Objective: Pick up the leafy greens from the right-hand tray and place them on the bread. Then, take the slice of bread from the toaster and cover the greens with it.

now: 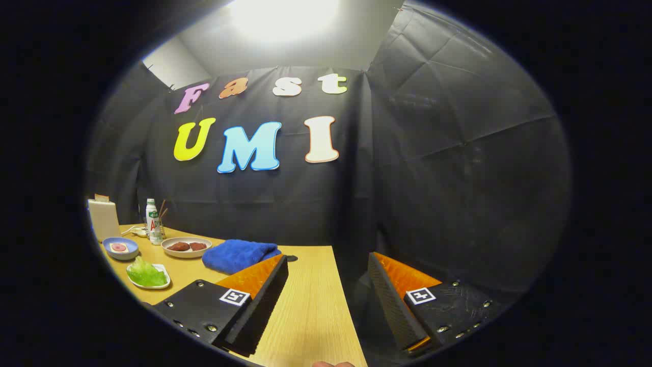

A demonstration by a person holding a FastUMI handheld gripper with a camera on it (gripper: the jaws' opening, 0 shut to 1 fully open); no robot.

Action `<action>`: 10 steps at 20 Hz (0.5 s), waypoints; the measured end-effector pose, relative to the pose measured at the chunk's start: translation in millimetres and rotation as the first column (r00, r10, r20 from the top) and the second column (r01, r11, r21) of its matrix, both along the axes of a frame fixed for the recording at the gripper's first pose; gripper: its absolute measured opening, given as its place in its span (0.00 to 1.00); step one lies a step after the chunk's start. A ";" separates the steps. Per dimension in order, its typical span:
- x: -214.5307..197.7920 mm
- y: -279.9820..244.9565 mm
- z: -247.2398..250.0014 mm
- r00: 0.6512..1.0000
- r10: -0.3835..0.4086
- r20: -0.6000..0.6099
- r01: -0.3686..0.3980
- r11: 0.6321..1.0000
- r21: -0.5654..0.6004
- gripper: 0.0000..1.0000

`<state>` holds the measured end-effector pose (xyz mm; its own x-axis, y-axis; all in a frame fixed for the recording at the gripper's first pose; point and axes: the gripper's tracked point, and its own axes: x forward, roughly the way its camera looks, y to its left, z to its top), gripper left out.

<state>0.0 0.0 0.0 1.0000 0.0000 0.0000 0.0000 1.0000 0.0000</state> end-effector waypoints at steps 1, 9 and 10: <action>-1.7 0.9 2.6 0.999 -0.031 -0.016 0.031 0.999 -0.027 0.96; -46.9 150.4 41.4 0.977 0.121 -0.175 -0.099 0.986 0.131 0.96; -47.6 162.7 45.9 0.976 0.128 -0.177 -0.109 0.987 0.115 0.96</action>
<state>-47.6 162.7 45.9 0.9758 0.1283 -0.1772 -0.1090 0.9874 0.1148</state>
